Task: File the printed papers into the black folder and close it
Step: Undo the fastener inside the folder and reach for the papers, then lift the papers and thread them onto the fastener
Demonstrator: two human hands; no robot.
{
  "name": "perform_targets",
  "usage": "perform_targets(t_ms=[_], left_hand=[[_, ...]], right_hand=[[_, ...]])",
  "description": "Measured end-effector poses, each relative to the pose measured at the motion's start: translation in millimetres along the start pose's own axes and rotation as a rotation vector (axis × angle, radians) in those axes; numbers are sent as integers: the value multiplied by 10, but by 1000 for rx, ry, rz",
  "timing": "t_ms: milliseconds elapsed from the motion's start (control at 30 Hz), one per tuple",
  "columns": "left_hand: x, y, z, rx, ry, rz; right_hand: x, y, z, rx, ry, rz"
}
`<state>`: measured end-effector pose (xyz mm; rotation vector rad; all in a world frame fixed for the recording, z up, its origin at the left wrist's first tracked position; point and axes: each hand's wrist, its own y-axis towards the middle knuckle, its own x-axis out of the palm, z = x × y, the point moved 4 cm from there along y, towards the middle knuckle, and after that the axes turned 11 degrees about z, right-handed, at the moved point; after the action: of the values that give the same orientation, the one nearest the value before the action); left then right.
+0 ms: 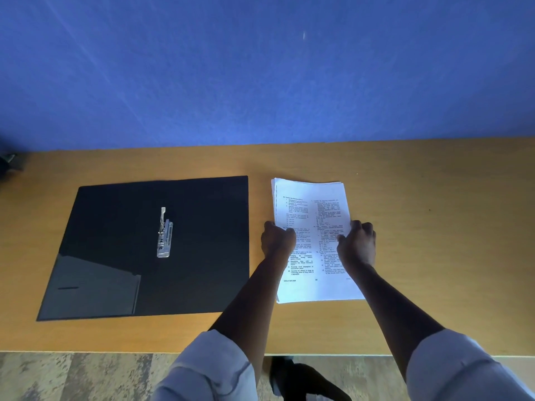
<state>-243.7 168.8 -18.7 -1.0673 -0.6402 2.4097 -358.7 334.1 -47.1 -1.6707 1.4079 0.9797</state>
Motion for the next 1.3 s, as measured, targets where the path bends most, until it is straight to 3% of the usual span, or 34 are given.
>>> perform_targets(t_ms=[567, 900, 1033, 1133, 1300], left_hand=[[-165, 201, -112, -145, -275, -235], [-406, 195, 61, 273, -73, -236], [-663, 214, 117, 364, -140, -278], [-873, 274, 95, 379, -215, -266], [-1236, 303, 139, 529, -249, -178]], right_hand=[[-25, 10, 34, 19, 46, -5], [-77, 140, 94, 53, 213, -111], [-207, 121, 19, 147, 487, -242], [-232, 67, -96, 115, 604, -335], [-298, -86, -487, 8, 660, -309]])
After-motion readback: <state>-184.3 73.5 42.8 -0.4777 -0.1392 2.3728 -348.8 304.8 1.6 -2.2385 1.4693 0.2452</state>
